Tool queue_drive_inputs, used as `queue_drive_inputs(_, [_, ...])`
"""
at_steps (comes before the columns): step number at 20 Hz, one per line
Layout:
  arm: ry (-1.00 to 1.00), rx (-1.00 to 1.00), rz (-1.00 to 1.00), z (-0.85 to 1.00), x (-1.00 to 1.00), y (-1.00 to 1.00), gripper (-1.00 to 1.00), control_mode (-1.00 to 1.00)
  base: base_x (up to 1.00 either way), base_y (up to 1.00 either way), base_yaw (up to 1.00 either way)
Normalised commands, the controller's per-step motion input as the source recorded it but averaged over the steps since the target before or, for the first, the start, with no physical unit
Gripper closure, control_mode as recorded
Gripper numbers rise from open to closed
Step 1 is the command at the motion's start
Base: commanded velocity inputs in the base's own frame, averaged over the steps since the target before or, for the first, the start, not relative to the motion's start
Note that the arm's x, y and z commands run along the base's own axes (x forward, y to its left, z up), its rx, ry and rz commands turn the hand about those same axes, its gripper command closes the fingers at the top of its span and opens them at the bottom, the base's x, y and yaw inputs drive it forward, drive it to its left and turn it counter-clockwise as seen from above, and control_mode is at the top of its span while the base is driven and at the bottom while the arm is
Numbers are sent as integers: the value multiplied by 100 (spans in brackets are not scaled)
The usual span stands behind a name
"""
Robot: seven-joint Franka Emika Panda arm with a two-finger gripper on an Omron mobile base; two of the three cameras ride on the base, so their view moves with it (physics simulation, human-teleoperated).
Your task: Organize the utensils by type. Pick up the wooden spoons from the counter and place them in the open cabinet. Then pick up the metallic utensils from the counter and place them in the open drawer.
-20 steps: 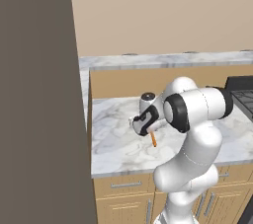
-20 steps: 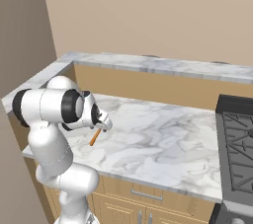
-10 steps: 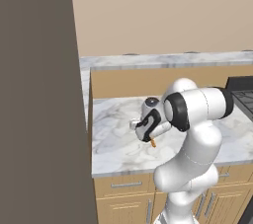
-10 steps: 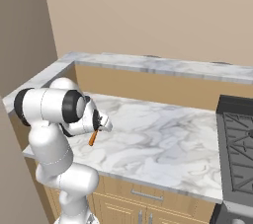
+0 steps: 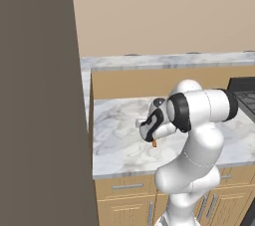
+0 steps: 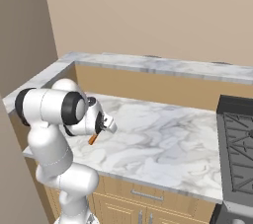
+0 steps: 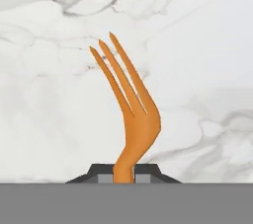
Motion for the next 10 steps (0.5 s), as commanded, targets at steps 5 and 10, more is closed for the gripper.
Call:
queue_drive_inputs(5, [1, 0, -12, 31, 0, -4, 100, -100, 0, 0, 0])
queue_drive_inputs(10, [0, 0, -25, 51, -24, -40, 100, -100, 0, 0, 0])
